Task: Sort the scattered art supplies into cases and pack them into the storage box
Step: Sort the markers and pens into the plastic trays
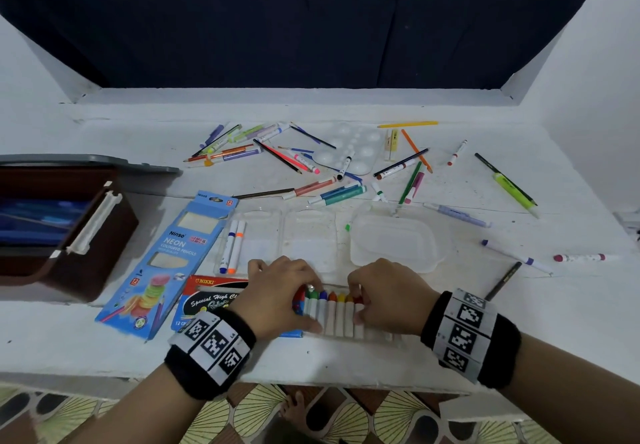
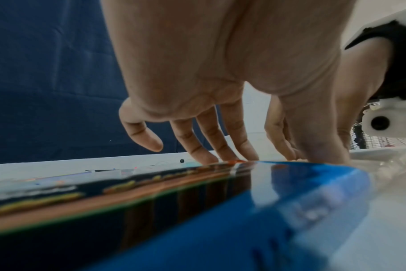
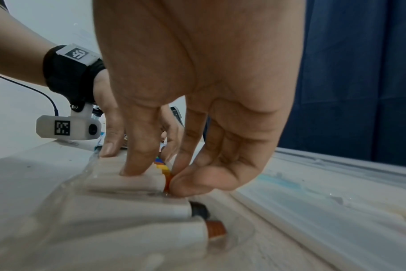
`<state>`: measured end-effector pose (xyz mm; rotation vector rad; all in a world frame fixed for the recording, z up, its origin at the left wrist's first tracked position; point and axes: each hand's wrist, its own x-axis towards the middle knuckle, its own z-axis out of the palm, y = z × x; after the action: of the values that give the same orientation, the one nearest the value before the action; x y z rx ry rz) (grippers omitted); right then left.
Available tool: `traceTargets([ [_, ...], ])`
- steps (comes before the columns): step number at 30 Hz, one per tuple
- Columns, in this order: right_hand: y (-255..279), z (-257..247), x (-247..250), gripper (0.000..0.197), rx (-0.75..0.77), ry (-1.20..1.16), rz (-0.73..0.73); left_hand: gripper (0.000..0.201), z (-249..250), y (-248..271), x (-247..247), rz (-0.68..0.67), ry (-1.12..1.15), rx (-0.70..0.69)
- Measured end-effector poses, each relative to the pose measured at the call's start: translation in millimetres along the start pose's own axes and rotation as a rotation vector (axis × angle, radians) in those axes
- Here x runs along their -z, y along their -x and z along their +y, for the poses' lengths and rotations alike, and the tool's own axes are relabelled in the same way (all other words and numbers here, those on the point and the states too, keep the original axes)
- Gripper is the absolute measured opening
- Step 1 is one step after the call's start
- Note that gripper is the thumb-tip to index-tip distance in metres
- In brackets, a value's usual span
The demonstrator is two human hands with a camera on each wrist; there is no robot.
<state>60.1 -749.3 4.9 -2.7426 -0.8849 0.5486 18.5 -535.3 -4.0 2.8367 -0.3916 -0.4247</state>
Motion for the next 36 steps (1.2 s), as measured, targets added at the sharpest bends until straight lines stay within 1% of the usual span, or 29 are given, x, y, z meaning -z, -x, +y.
traceTargets([
  [4,0,3,4,0.029,0.003,-0.064,-0.023,0.054,-13,9,-2,0.020,0.105,-0.056],
  [5,0,4,6,0.029,0.002,-0.087,-0.033,0.051,-17,12,-1,0.042,0.183,-0.070],
  [7,-3,6,11,0.028,0.003,-0.139,-0.053,0.033,-25,18,4,0.083,0.355,-0.077],
  [8,-4,7,14,0.028,0.005,-0.160,-0.064,0.027,-28,21,7,0.093,0.394,-0.076],
  [11,-7,9,18,0.025,0.017,-0.189,-0.093,0.022,-40,29,11,0.154,0.386,-0.074],
  [13,-8,10,20,0.025,0.018,-0.216,-0.103,0.020,-50,34,12,0.263,0.378,-0.012],
  [15,-10,11,20,0.024,0.017,-0.242,-0.101,0.012,-66,36,18,0.409,0.367,0.105],
  [17,-12,10,21,0.022,0.022,-0.281,-0.037,0.013,-87,38,29,0.522,0.291,0.235],
  [18,-13,10,21,0.018,0.033,-0.317,0.029,0.014,-100,38,34,0.534,0.259,0.297],
  [19,-14,8,22,0.013,0.049,-0.360,0.105,0.015,-112,38,39,0.511,0.244,0.357],
  [21,-14,4,26,0.004,0.077,-0.429,0.243,0.028,-131,38,46,0.402,0.238,0.445],
  [22,-14,3,28,0.002,0.086,-0.442,0.301,0.033,-137,38,48,0.356,0.229,0.447],
  [24,-14,3,32,0.005,0.089,-0.432,0.399,0.043,-138,36,50,0.266,0.165,0.407],
  [26,-14,9,34,0.005,0.081,-0.371,0.440,0.052,-133,34,50,0.152,0.109,0.390],
  [28,-16,18,34,0.003,0.055,-0.266,0.456,0.054,-130,31,49,0.073,0.118,0.371],
  [30,-19,30,34,0.007,0.009,-0.173,0.490,0.045,-129,28,50,0.093,0.189,0.283],
  [32,-22,41,37,0.013,-0.049,-0.128,0.512,0.039,-123,19,53,0.159,0.245,0.190],
  [34,-24,50,41,0.020,-0.090,-0.121,0.528,0.043,-113,6,57,0.219,0.282,0.121],
  [36,-26,55,43,0.021,-0.125,-0.114,0.539,0.046,-101,-10,63,0.236,0.339,0.072],
])
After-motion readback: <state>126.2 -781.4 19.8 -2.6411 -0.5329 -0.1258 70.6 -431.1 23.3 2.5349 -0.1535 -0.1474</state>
